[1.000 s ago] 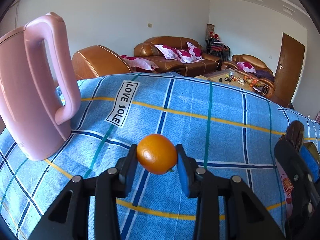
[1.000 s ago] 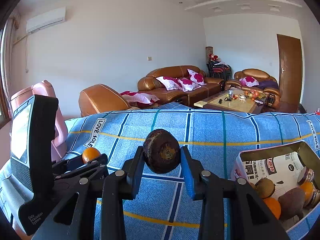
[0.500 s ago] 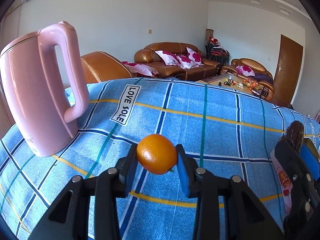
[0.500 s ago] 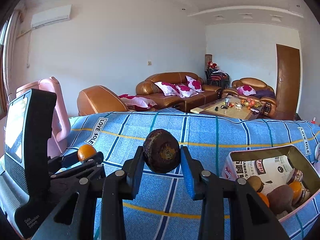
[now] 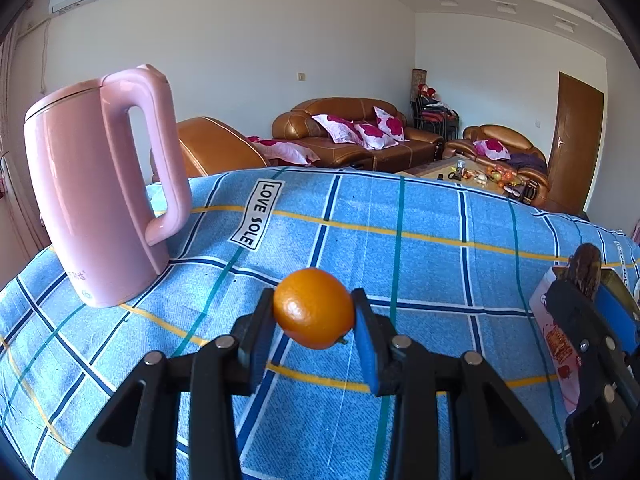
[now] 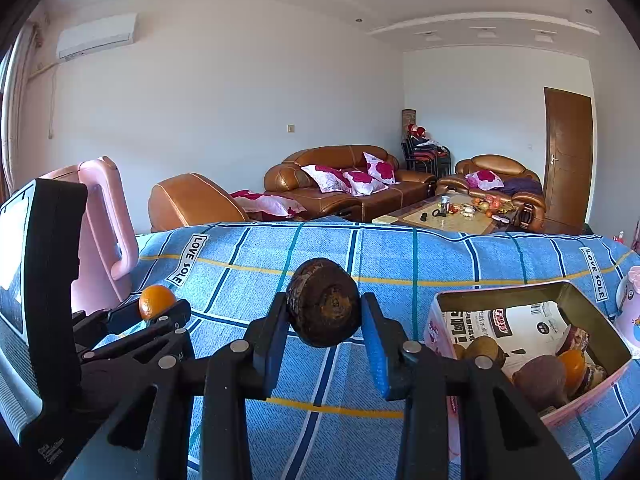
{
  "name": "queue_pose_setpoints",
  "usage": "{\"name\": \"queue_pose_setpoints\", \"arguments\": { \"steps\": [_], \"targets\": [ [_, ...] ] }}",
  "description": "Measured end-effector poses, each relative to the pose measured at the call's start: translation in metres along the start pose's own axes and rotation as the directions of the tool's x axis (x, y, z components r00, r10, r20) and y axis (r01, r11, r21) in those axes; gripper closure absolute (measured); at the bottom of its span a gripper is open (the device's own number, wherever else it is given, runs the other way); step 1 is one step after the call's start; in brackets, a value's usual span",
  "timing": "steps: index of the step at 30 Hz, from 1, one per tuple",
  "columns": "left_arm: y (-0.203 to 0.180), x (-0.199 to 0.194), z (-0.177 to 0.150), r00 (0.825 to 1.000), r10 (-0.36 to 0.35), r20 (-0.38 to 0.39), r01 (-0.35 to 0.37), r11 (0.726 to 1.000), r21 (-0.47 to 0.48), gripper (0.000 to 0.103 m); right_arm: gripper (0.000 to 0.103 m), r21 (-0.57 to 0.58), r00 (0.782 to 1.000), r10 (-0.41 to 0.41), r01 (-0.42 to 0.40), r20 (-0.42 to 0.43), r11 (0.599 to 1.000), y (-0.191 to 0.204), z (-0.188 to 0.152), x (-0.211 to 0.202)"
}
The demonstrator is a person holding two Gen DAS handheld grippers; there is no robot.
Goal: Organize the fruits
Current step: 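Lift both held fruits and carry them toward the pink tin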
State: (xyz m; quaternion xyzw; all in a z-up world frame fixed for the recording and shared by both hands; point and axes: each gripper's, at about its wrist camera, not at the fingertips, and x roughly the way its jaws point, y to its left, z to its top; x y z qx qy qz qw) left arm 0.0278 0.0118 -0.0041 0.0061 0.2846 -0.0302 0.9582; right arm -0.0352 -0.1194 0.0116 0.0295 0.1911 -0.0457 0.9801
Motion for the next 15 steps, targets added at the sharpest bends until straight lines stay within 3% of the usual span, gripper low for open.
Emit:
{"name": "queue_pose_setpoints", "arguments": {
  "steps": [15],
  "targets": [
    [-0.012, -0.023, -0.011, 0.999, 0.009, 0.033, -0.009, 1.0, 0.008, 0.064, 0.065, -0.006, 1.0, -0.007, 0.007, 0.003, 1.0, -0.01, -0.008, -0.018]
  ]
}}
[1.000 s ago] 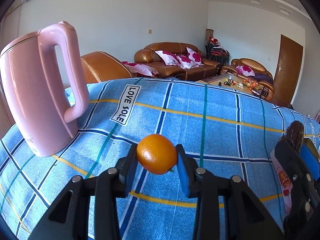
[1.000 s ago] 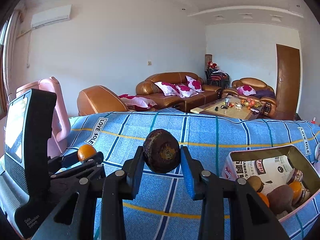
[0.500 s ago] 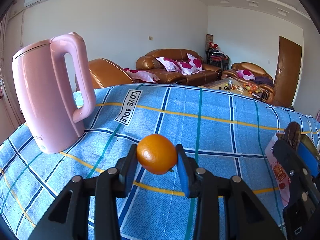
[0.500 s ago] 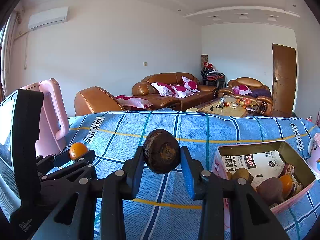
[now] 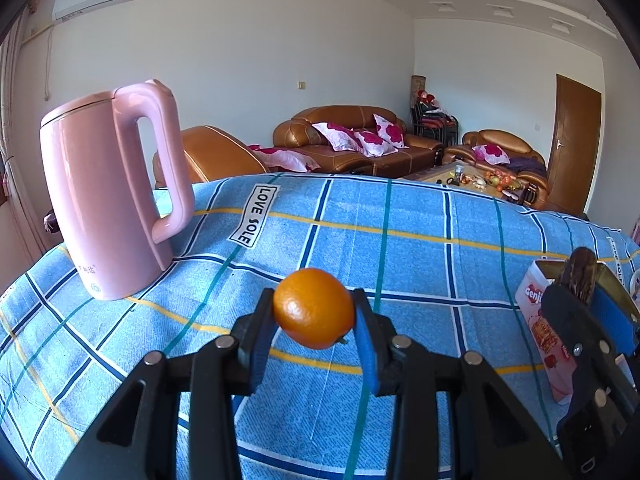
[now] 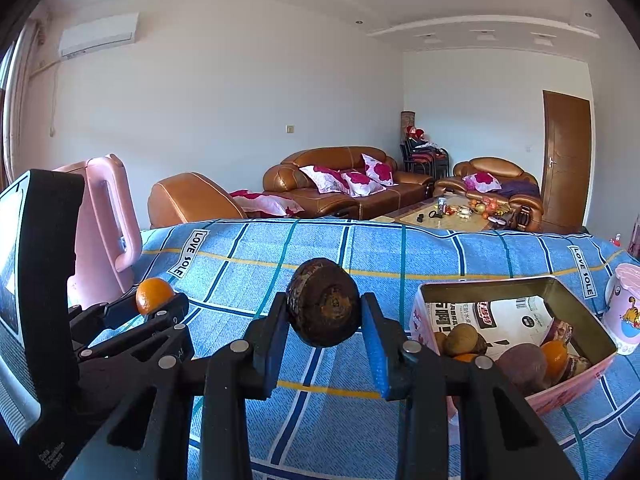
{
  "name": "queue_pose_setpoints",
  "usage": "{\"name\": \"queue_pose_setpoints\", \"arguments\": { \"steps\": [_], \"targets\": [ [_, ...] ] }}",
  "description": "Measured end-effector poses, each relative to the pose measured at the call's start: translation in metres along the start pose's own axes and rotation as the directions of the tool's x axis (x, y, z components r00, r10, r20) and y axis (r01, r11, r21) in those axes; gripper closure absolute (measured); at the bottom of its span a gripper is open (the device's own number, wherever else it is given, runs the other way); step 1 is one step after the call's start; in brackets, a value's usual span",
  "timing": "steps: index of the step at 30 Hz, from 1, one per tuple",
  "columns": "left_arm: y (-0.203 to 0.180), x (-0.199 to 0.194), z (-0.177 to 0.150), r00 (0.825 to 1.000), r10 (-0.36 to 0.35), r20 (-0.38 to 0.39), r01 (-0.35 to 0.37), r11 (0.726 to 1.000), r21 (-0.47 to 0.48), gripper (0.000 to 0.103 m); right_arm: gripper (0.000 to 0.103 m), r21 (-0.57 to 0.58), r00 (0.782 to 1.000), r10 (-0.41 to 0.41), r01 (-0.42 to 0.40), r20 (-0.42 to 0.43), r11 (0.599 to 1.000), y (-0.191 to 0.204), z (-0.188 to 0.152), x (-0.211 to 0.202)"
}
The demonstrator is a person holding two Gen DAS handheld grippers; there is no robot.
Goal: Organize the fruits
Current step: 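Lift both held fruits and carry them toward the pink tin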
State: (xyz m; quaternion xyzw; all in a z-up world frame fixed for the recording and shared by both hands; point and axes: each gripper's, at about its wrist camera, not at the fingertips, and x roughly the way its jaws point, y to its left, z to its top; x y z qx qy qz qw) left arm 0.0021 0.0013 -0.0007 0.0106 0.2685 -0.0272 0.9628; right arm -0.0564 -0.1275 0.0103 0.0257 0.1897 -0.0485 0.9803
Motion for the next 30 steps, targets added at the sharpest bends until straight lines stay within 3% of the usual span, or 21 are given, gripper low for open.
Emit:
{"name": "queue_pose_setpoints", "arguments": {
  "steps": [30],
  "targets": [
    [-0.054, -0.021, -0.01, 0.999, -0.054, 0.002, 0.054, 0.997, 0.05, 0.064, 0.065, -0.014, 0.999, -0.053, 0.053, 0.015, 0.999, -0.045, -0.005, -0.027]
  ]
}}
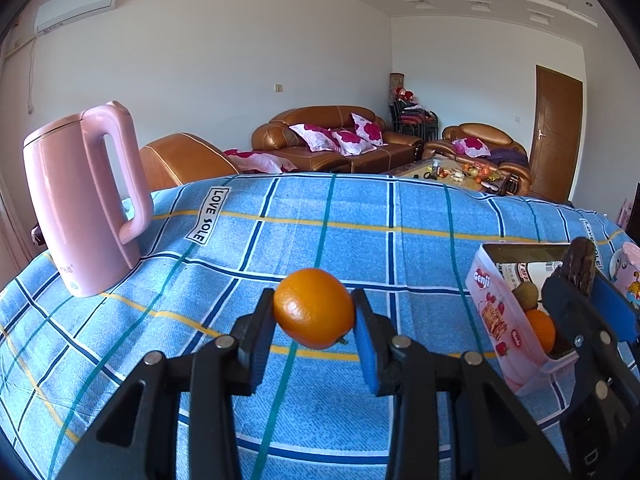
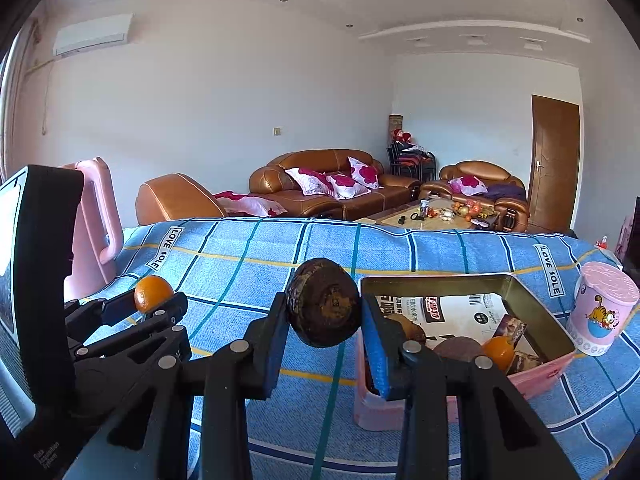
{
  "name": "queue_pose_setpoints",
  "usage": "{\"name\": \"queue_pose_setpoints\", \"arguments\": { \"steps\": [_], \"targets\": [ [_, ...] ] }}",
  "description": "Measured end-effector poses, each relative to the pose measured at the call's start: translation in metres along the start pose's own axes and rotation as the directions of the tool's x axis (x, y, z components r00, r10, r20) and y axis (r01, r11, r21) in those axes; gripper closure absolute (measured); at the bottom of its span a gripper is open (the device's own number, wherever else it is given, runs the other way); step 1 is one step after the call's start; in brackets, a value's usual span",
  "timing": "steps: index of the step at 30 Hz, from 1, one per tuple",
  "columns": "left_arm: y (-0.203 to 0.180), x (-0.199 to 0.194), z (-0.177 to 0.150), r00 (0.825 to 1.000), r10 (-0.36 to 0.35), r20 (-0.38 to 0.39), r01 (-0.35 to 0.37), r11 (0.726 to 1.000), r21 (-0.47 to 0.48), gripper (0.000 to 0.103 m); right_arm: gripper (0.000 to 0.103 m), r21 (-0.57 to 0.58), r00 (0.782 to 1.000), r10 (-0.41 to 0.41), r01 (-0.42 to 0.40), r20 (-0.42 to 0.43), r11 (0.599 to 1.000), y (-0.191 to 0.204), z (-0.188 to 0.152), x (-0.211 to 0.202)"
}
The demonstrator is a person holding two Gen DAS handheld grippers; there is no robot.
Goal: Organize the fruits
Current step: 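Lift both held fruits and carry them toward the pink tin, then lower the dark fruit into the tin with the right tool while the left tool lowers the mandarin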
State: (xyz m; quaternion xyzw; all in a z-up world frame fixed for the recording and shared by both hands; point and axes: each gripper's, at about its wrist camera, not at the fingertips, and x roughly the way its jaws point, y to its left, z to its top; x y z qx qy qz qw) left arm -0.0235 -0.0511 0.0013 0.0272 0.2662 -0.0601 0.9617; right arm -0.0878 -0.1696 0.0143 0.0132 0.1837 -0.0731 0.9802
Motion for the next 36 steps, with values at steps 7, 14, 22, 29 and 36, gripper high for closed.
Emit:
{"name": "queue_pose_setpoints", "arguments": {
  "steps": [7, 14, 22, 29, 36],
  "targets": [
    [-0.022, -0.002, -0.001, 1.0, -0.018, 0.005, 0.018, 0.999, 0.028, 0.064, 0.065, 0.003, 0.999, -0.041, 0.041, 0.007, 0.999, -0.024, -0.002, -0.007],
    [-0.044, -0.006, -0.001, 0.999, -0.039, 0.006, 0.039, 0.998, 0.054, 0.064, 0.065, 0.019, 0.996, -0.084, 0.084, 0.01, 0.996, -0.05, -0.002, -0.012],
    [-0.066, -0.01, -0.002, 0.998, -0.063, 0.007, 0.062, 0.995, 0.078, 0.064, 0.065, 0.032, 0.992, -0.125, 0.124, 0.014, 0.992, -0.077, -0.002, -0.017],
    [-0.088, -0.015, -0.003, 0.996, -0.091, 0.018, 0.088, 0.99, 0.108, 0.064, 0.065, 0.021, 0.988, -0.151, 0.15, 0.023, 0.988, -0.092, -0.001, -0.019],
    [-0.106, -0.017, -0.004, 0.993, -0.115, 0.017, 0.112, 0.986, 0.125, 0.064, 0.065, 0.031, 0.982, -0.19, 0.189, 0.025, 0.982, -0.114, -0.001, -0.02]
  ]
}}
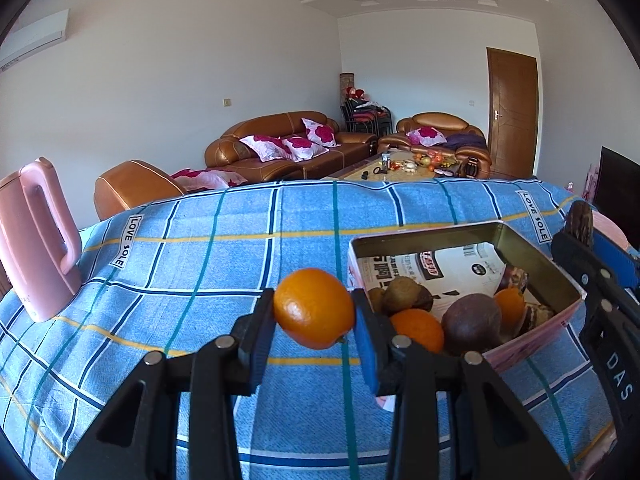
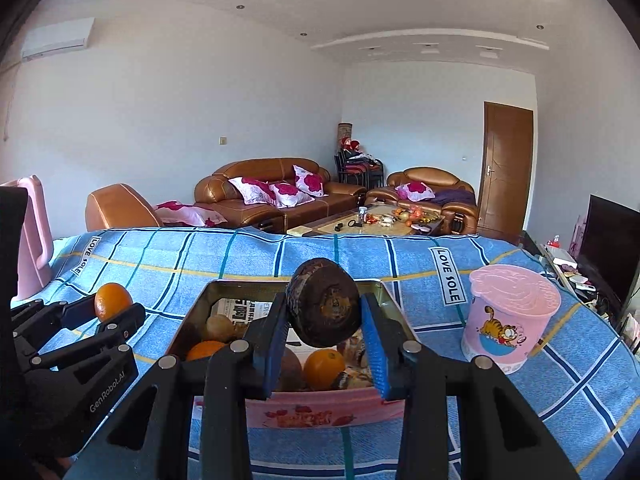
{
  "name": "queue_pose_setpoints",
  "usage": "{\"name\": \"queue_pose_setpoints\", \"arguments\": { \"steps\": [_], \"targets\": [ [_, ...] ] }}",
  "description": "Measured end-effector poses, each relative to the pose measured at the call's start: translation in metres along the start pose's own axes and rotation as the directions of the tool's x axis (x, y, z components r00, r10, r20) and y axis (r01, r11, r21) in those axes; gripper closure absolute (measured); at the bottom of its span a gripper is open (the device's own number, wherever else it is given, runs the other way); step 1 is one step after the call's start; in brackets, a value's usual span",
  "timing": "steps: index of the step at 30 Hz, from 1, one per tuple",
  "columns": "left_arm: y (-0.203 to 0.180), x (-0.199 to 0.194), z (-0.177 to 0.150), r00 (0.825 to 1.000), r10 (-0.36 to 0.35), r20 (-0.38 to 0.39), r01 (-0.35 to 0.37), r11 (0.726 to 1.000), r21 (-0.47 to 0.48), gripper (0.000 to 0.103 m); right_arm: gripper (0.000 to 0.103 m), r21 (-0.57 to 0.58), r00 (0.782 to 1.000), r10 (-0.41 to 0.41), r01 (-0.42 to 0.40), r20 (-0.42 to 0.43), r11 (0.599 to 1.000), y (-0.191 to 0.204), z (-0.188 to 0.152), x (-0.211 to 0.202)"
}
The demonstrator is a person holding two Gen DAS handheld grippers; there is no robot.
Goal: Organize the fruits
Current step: 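Lower the dark fruit into the tin with the right tool while the left tool lowers the mandarin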
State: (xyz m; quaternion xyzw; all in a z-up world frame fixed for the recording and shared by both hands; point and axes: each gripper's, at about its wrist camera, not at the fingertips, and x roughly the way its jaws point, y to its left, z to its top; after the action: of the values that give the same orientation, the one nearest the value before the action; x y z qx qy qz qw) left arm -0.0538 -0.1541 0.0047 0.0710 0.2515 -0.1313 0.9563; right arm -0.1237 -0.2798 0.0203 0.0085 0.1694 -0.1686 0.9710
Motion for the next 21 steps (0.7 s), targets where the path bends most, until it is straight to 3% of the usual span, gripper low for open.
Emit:
{"name": "queue_pose_setpoints", "arguments": {
  "steps": [21],
  "targets": [
    [-0.054, 0.01, 0.011, 0.996, -0.094, -0.004, 0.094, 0.995, 0.029, 0.064, 0.065, 0.021, 0.995, -0.101, 0.101, -0.008, 0.995, -0.047, 0.003, 0.01]
  ]
}}
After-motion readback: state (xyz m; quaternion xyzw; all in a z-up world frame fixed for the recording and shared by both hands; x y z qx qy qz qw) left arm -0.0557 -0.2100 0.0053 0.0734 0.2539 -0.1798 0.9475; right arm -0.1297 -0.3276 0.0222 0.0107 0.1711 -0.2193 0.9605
